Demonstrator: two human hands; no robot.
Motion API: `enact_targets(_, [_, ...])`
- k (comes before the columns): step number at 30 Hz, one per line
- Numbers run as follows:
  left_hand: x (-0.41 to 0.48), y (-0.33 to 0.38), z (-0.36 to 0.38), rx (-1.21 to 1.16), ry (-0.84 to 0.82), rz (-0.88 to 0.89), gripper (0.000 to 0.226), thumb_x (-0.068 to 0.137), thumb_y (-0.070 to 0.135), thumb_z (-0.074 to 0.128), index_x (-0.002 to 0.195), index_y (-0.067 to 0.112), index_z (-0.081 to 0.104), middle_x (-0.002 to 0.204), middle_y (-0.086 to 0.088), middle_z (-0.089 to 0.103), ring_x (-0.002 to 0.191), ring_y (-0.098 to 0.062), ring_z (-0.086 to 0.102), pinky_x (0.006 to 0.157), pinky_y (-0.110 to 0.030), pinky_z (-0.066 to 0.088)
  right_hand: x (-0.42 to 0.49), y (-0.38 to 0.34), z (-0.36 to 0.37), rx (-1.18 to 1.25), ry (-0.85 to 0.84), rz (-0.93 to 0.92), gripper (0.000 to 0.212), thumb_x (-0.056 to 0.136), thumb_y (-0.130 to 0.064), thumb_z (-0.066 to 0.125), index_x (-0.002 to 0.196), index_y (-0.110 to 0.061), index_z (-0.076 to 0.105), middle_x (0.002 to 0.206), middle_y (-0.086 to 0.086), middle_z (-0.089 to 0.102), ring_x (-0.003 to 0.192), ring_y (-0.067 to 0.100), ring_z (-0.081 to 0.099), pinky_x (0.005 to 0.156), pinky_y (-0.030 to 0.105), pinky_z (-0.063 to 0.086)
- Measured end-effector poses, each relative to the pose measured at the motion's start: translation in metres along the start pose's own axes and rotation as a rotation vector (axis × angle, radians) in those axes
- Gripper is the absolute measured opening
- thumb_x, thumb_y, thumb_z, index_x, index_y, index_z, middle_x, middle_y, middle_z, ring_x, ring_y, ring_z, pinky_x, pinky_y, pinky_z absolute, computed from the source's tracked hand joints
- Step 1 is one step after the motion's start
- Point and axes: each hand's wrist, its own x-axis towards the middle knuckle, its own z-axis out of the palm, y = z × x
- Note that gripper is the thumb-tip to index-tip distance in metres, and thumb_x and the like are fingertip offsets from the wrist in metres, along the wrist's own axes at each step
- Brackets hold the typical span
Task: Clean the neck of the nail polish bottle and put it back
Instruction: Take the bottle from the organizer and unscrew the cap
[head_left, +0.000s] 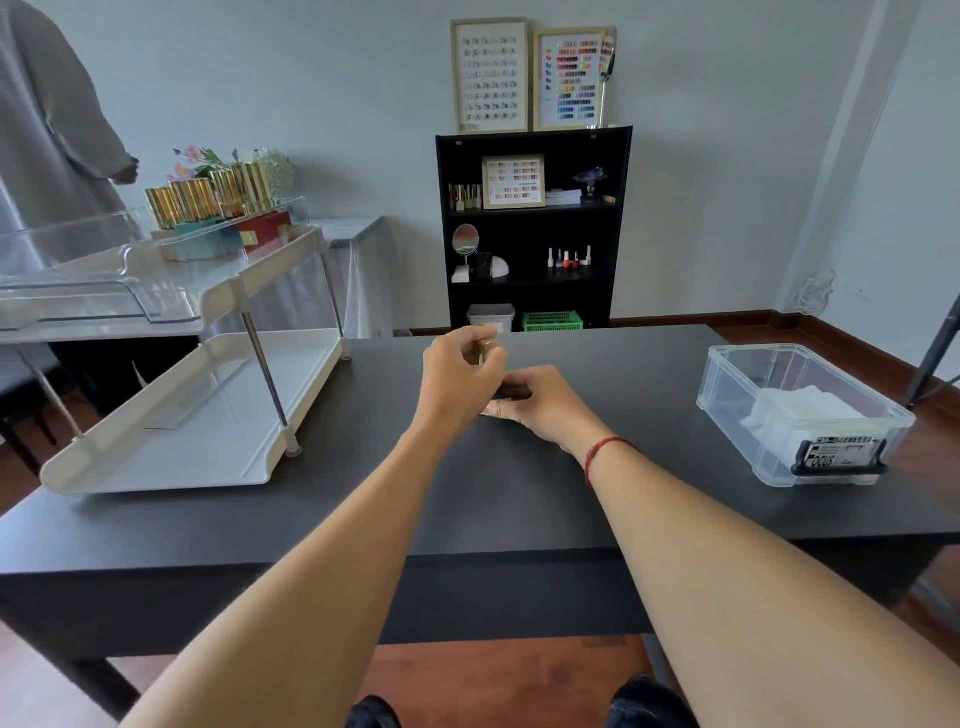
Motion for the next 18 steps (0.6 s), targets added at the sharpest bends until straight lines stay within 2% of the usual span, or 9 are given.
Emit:
enact_targets(2, [-0.002,-0.002,-0.001,-0.004,-0.005,0.014,0.029,0.086,0.012,0.061,0.114,0.012,0.069,0.082,0.01,0.069,0.082,-0.006,0.066,0.078,-0.014,0.052,0.0,0.0,0.0,0.021,-0.006,-0.002,0.027,0.079,-0.017,0.077,0.105,-0.011,0.074,0.101,0.005,0.074,0.1,0.018,0.067,0.097,0.032,0.049])
enact_targets(5, [-0.003,-0.005,-0.004,-0.02,0.008,0.027,0.027,0.085,0.008,0.065,0.111,0.011,0.069,0.084,0.01,0.069,0.087,-0.007,0.068,0.084,-0.02,0.053,-0.001,0.001,0.0,0.028,-0.003,-0.001,0.029,0.079,-0.019,0.077,0.107,-0.011,0.073,0.103,0.004,0.074,0.101,0.017,0.067,0.097,0.032,0.049])
enact_targets(7, [-0.002,-0.007,-0.007,-0.039,0.034,0.004,0.03,0.082,0.012,0.072,0.111,0.011,0.069,0.085,0.008,0.07,0.084,-0.004,0.069,0.082,-0.019,0.055,0.0,0.002,-0.001,0.046,-0.005,0.005,0.033,0.079,-0.019,0.078,0.11,-0.011,0.071,0.106,0.004,0.073,0.103,0.017,0.067,0.096,0.03,0.049])
enact_targets(10, [0.003,-0.006,-0.011,-0.039,0.011,-0.027,0.038,0.078,0.019,0.078,0.113,0.013,0.066,0.084,0.003,0.072,0.078,-0.007,0.069,0.076,-0.017,0.056,0.0,0.002,-0.002,0.064,-0.007,0.004,0.034,0.079,-0.019,0.077,0.112,-0.011,0.07,0.106,0.004,0.073,0.103,0.016,0.067,0.084,0.02,0.048])
enact_targets(12, [0.005,-0.004,-0.01,0.031,-0.03,-0.028,0.024,0.08,0.02,0.075,0.102,0.012,0.07,0.081,0.0,0.071,0.079,-0.014,0.068,0.078,-0.023,0.056,-0.001,0.002,-0.002,0.062,-0.002,0.008,0.034,0.079,-0.02,0.077,0.112,-0.012,0.071,0.106,0.003,0.073,0.103,0.016,0.066,0.085,0.022,0.047])
enact_targets(14, [0.003,-0.004,-0.007,0.081,-0.061,-0.032,0.011,0.081,0.016,0.066,0.086,0.007,0.07,0.08,-0.005,0.071,0.081,-0.018,0.068,0.078,-0.028,0.055,-0.001,0.002,-0.002,0.055,0.0,0.005,0.033,0.08,-0.019,0.077,0.112,-0.012,0.071,0.106,0.003,0.073,0.104,0.017,0.066,0.092,0.028,0.048])
enact_targets(16, [-0.001,-0.008,-0.006,0.049,-0.061,-0.055,0.011,0.08,0.013,0.062,0.084,0.008,0.071,0.078,0.001,0.072,0.08,-0.01,0.068,0.075,-0.021,0.054,-0.001,0.002,-0.002,0.055,-0.001,-0.003,0.031,0.081,-0.018,0.076,0.111,-0.013,0.072,0.106,0.003,0.073,0.103,0.018,0.066,0.096,0.033,0.048])
enact_targets(18, [-0.004,-0.012,-0.008,0.012,-0.039,-0.048,0.015,0.08,0.011,0.063,0.091,0.014,0.073,0.08,0.011,0.071,0.08,0.002,0.067,0.075,-0.012,0.052,-0.002,0.002,-0.001,0.059,0.003,-0.002,0.033,0.081,-0.018,0.076,0.113,-0.012,0.071,0.107,0.003,0.073,0.103,0.019,0.066,0.099,0.036,0.048])
